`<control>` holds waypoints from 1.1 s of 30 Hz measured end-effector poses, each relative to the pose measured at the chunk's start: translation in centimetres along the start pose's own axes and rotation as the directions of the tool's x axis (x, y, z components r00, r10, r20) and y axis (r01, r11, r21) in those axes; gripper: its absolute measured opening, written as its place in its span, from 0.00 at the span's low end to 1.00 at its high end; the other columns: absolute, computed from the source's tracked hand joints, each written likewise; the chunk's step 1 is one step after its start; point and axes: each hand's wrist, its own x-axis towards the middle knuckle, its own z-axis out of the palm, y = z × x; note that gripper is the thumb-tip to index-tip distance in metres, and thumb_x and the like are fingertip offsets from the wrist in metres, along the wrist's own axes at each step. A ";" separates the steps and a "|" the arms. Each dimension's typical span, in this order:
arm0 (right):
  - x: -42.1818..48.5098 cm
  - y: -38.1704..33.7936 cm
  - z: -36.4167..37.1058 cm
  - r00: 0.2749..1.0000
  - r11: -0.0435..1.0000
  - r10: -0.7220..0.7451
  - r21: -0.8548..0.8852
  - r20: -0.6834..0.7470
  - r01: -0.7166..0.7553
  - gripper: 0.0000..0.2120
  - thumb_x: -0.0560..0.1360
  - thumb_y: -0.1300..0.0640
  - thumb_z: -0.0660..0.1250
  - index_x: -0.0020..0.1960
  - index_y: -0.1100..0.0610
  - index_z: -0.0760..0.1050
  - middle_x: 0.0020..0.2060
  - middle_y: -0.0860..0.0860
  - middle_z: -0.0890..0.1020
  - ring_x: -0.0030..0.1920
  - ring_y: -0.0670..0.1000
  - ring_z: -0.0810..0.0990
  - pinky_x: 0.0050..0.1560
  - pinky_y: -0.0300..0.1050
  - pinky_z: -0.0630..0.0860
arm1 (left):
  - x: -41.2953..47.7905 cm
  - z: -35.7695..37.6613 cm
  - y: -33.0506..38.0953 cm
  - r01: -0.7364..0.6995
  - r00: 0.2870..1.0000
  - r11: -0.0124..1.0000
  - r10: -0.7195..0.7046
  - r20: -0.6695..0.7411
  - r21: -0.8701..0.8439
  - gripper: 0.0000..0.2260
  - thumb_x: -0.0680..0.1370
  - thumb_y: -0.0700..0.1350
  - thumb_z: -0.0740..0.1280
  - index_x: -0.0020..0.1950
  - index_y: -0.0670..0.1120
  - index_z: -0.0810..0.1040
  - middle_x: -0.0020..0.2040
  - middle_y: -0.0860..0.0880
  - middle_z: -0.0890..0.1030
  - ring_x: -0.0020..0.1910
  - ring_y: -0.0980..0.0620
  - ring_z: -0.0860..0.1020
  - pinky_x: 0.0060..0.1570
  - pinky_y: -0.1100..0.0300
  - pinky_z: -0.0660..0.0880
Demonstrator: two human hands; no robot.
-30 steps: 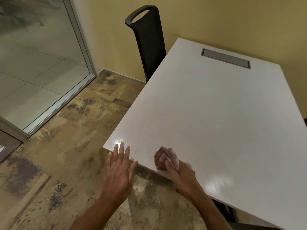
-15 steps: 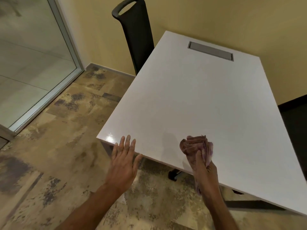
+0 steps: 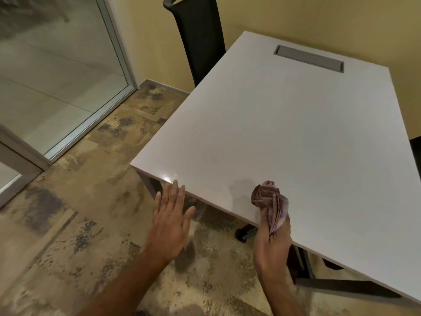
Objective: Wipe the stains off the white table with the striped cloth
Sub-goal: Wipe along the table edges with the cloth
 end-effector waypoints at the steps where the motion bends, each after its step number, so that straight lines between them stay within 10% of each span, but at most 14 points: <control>1: -0.3 0.3 0.0 1.000 1.000 0.013 -0.001 0.008 -0.013 0.22 0.82 0.42 0.59 0.76 0.39 0.67 0.68 0.46 0.77 0.70 0.51 0.75 0.71 0.61 0.74 | -0.4 0.3 -0.1 0.001 1.000 1.000 -0.001 -0.025 0.004 0.32 0.84 0.61 0.43 0.85 0.45 0.50 0.86 0.47 0.47 0.85 0.50 0.40 0.84 0.44 0.44; 18: -3.5 4.7 3.4 0.959 0.972 -0.229 -0.087 -0.169 0.217 0.14 0.82 0.53 0.62 0.66 0.45 0.74 0.56 0.31 0.71 0.60 0.44 0.71 0.54 0.63 0.77 | -3.1 5.4 -3.7 -0.093 0.972 0.996 0.088 -0.219 -0.010 0.30 0.86 0.56 0.52 0.85 0.45 0.50 0.86 0.45 0.49 0.85 0.48 0.44 0.82 0.43 0.48; 33: -4.7 9.5 7.1 0.784 0.871 -0.491 -0.201 -0.379 0.449 0.28 0.82 0.42 0.61 0.74 0.60 0.72 0.67 0.59 0.77 0.69 0.62 0.70 0.64 0.72 0.68 | 1.3 12.9 -7.2 -0.342 0.770 0.935 0.219 -0.599 -0.098 0.31 0.86 0.56 0.53 0.85 0.45 0.50 0.87 0.47 0.48 0.85 0.44 0.46 0.83 0.43 0.45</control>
